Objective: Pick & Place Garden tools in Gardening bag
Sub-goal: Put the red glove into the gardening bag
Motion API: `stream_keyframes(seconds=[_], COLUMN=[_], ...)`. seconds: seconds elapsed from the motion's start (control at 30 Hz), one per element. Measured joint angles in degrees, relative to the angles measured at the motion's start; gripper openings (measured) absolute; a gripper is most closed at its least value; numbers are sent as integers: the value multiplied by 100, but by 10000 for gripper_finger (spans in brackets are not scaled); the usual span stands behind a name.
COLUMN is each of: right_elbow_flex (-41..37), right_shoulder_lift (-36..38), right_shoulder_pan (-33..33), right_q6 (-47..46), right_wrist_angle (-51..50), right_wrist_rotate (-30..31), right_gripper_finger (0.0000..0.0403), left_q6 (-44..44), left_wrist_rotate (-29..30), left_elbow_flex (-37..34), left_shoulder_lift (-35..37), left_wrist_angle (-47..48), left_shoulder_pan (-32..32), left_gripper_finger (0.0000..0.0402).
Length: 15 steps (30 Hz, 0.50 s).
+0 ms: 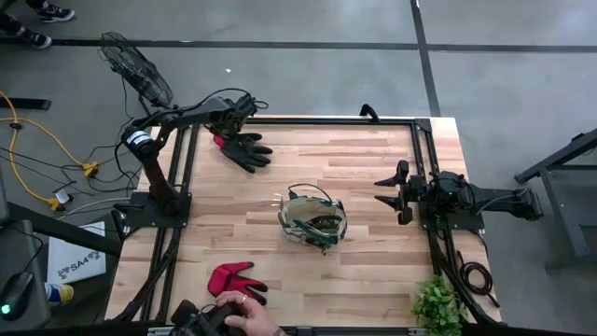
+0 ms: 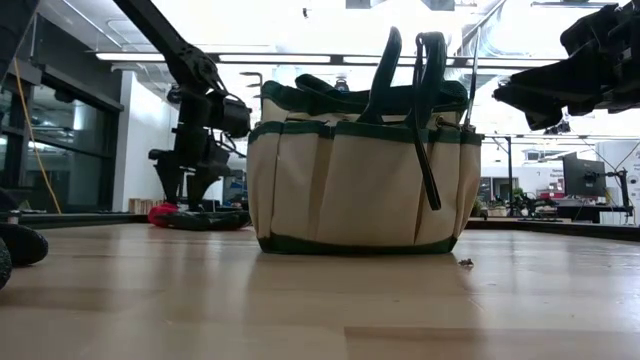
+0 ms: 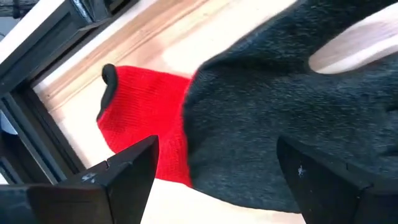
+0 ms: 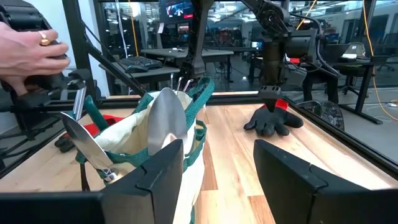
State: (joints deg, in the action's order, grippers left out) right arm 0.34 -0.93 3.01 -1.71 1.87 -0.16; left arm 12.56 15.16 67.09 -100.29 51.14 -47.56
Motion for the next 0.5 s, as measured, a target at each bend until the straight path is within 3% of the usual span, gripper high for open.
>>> stream_keyframes(seconds=[0.5], right_elbow_flex=[0], right_shoulder_lift=[1], right_shoulder_pan=[2], right_q6=[2], right_wrist_angle=[0], right_wrist_rotate=[0], right_gripper_finger=[189], left_q6=[-73], left_wrist_rotate=[-623], left_elbow_flex=[-8], left_shoulder_lift=[-555], left_wrist_angle=[-49], left_shoulder_pan=[-225], left_gripper_finger=[320])
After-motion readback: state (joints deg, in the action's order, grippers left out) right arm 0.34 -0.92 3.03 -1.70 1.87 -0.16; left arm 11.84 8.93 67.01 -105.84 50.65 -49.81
